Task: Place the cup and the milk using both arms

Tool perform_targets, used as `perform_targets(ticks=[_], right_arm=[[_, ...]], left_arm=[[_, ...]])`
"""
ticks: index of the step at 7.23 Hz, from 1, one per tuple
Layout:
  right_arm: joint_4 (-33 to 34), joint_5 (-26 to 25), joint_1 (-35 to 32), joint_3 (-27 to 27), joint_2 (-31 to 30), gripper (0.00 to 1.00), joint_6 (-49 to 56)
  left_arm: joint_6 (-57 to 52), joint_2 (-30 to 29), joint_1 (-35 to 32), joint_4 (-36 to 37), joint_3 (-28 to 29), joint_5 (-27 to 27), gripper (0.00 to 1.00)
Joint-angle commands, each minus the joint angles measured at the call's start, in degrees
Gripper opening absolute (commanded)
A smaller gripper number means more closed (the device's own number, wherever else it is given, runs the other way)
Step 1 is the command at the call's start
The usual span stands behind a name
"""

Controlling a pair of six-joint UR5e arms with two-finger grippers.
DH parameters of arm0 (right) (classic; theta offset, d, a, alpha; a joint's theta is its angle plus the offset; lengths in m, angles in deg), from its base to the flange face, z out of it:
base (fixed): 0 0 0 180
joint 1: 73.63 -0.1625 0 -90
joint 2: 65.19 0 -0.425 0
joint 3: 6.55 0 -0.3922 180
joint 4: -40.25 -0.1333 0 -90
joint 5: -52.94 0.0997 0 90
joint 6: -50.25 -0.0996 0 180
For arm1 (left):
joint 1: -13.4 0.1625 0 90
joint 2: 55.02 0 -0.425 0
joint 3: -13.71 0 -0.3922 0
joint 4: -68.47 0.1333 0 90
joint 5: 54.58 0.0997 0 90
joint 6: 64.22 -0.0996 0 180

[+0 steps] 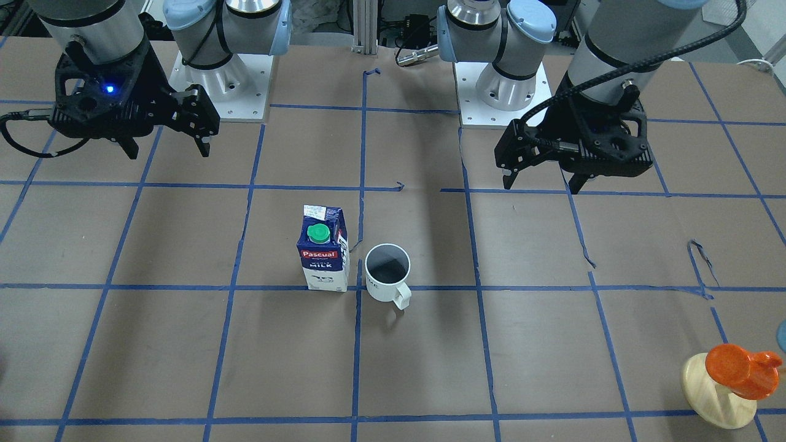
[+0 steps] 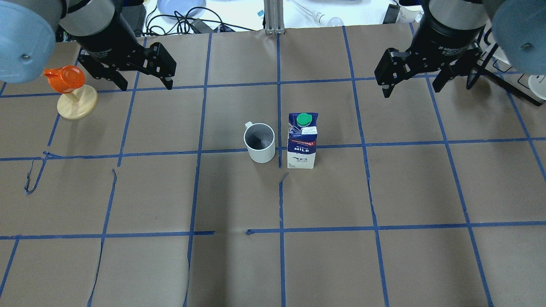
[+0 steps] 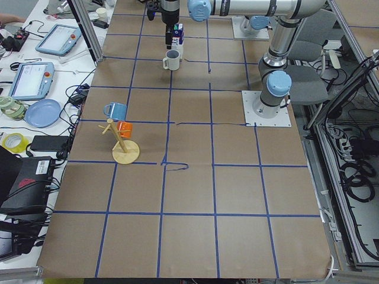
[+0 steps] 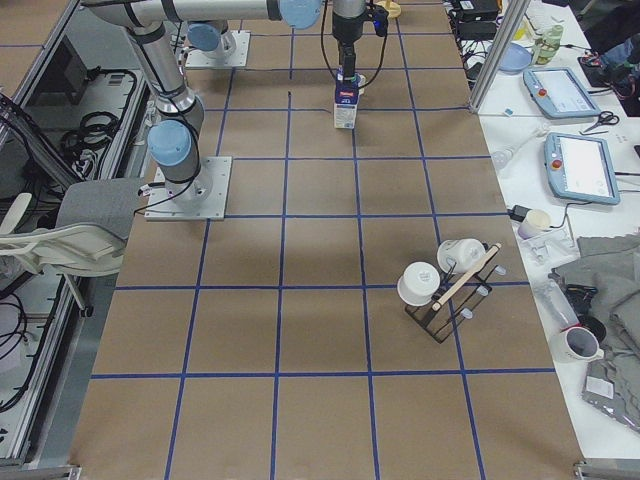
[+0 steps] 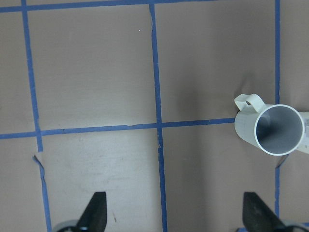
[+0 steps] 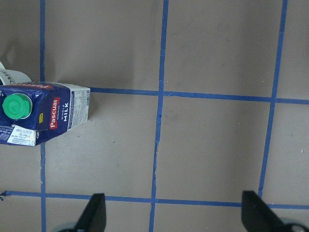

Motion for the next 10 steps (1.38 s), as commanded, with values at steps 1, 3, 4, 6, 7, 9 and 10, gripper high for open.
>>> perform_targets(ticks=[1,3,4,6,7,9,10], right_arm=[[0.0,-0.1,0.1,0.0,0.1,1.00,0.0],[-0.2,0.0,0.0,0.1,0.1,1.00,0.0],[-0.2,0.0,0.1,0.0,0.0,1.00,0.0],[-0.2,0.0,0.0,0.1,0.1,1.00,0.0],[-0.2,0.0,0.1,0.0,0.1,1.00,0.0],[-0.2,0.0,0.1,0.0,0.1,1.00,0.0],[0.0,0.0,0.0,0.0,0.1,1.00,0.0]], left_arm=[[0.1,1.7,0.1,-3.0,1.2,0.8,1.00],[0.1,1.3,0.1,-2.9,0.7,0.8,1.00],[0.0,1.1,0.1,-2.6,0.6,0.8,1.00],[-0.1,1.4,0.1,-2.6,0.5,0.8,1.00],[-0.1,1.4,0.1,-2.6,0.5,0.8,1.00],[-0.1,1.6,0.1,-2.6,0.4,0.8,1.00],[-0.1,1.5,0.1,-2.5,0.4,0.8,1.00]])
